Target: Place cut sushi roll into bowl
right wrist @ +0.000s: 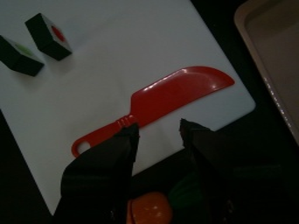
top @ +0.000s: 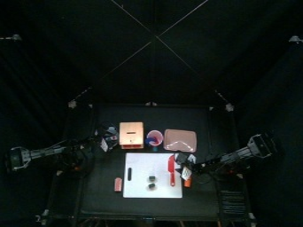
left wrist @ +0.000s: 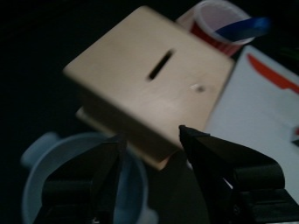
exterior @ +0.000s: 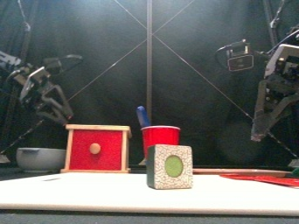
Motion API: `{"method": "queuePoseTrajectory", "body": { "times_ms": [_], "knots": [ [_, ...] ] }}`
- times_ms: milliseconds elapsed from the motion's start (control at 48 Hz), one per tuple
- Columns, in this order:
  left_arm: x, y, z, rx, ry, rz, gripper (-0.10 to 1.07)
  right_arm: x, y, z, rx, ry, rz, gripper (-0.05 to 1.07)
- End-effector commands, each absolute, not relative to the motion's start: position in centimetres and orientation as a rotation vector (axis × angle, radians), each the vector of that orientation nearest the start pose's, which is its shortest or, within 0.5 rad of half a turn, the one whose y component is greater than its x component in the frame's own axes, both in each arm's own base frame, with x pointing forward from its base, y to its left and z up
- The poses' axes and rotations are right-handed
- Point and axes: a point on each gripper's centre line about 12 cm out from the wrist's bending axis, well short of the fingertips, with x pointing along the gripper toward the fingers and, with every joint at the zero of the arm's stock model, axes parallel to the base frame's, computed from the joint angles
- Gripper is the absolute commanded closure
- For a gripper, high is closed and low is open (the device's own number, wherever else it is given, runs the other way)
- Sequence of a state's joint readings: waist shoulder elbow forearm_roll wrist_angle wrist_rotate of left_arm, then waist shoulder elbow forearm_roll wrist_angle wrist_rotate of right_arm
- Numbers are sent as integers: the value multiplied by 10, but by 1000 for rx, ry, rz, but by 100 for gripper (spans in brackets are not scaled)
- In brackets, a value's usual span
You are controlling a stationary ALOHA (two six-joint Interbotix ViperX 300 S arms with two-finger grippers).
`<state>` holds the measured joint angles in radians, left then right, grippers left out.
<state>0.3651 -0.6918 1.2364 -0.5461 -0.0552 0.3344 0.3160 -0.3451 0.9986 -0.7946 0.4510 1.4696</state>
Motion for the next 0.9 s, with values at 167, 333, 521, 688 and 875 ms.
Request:
{"method": "queuePoseTrajectory", "body": {
  "times_ms": [167, 333, 521, 688, 875],
  "knots": [
    [272, 10, 215, -95, 337, 125, 11, 260, 46, 163, 383, 844, -319, 23],
    [323, -20, 195, -39, 435, 27, 11, 260, 46, 163, 388, 846, -320, 23],
    [374, -45, 170, 1, 562, -60, 11, 259, 48, 162, 392, 850, -319, 23],
    [397, -65, 152, 33, 656, -129, 11, 258, 48, 162, 393, 851, -315, 23],
    [409, -79, 137, 41, 702, -163, 11, 258, 49, 161, 390, 854, -316, 23]
  ]
}}
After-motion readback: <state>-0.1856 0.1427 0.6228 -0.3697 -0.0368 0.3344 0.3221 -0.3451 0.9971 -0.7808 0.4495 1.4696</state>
